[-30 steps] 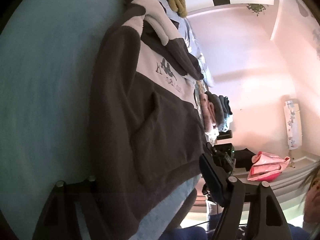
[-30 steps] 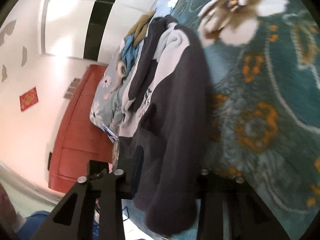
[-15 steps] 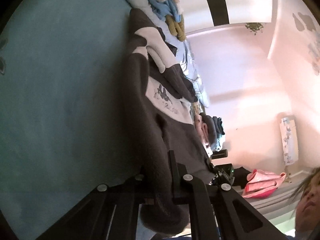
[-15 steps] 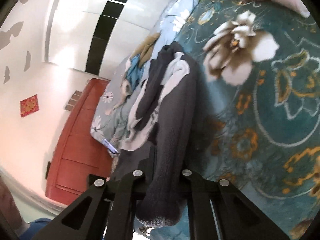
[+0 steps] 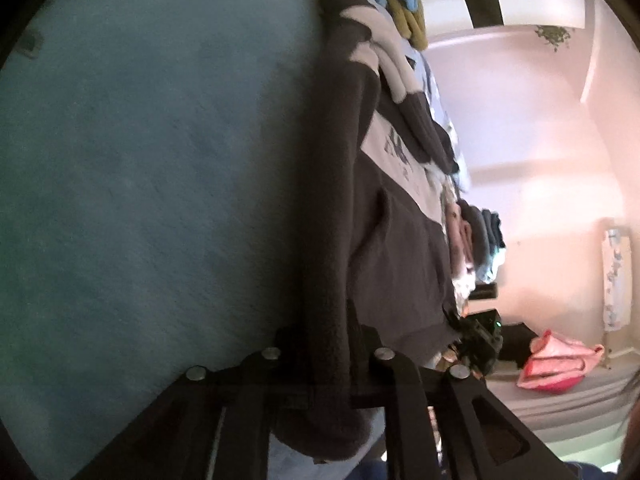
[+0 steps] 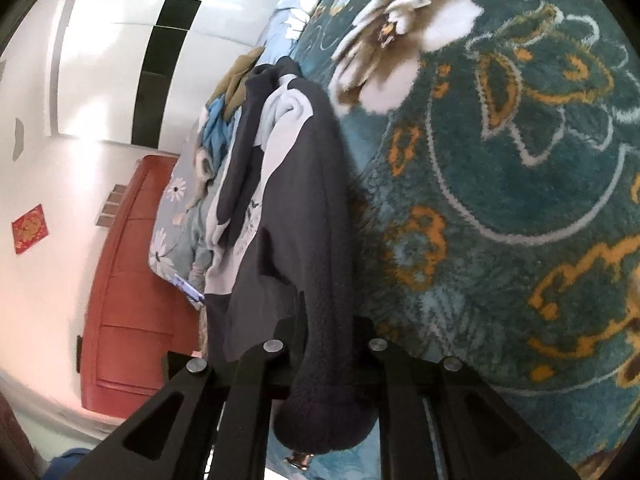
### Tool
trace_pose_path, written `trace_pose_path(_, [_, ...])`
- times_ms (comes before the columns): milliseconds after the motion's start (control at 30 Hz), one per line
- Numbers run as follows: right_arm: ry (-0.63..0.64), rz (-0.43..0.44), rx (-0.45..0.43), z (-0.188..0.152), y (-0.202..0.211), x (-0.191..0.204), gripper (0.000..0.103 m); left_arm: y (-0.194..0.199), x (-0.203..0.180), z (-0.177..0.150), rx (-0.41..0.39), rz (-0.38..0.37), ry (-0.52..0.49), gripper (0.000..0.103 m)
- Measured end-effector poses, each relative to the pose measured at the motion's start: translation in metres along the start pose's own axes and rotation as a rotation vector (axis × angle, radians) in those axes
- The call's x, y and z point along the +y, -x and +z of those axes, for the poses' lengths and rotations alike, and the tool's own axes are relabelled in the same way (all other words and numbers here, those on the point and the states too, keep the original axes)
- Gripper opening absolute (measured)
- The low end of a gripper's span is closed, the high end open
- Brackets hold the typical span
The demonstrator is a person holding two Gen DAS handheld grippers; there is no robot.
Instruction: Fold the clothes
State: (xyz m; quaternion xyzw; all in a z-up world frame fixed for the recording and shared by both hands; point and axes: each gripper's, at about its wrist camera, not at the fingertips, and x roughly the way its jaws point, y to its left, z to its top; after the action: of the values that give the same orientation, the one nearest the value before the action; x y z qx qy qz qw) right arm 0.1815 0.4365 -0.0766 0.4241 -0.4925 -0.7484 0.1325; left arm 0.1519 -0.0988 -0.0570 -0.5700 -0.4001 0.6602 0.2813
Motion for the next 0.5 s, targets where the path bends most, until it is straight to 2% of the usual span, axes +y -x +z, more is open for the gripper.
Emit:
trace_pose_path(167, [0.005, 0.019, 0.018, -0.0007, 0.0017, -0.0026, 0.016, -0.0027, -0.0002, -0.0011, 0.037, -0.037, 0.014, 0.032])
trace_pose_path(300, [0.016, 0.01, 0.025, 0.0011, 0.0015, 0.0011, 0.019, 0.001, -0.0035, -0.0006, 0.041, -0.005, -0.014, 0.038])
trace_pose_path(433, [0.026, 0.009, 0.03, 0.0025, 0.0015, 0.0018, 0.02, 0.0044, -0.0075, -0.001, 0.041, 0.023, -0.05, 0.057])
trace_pose_path(500, [0.02, 0.016, 0.03, 0.0029, 0.0018, -0.0005, 0.021, 0.0061, -0.0095, -0.0012, 0.042, 0.036, -0.067, 0.059])
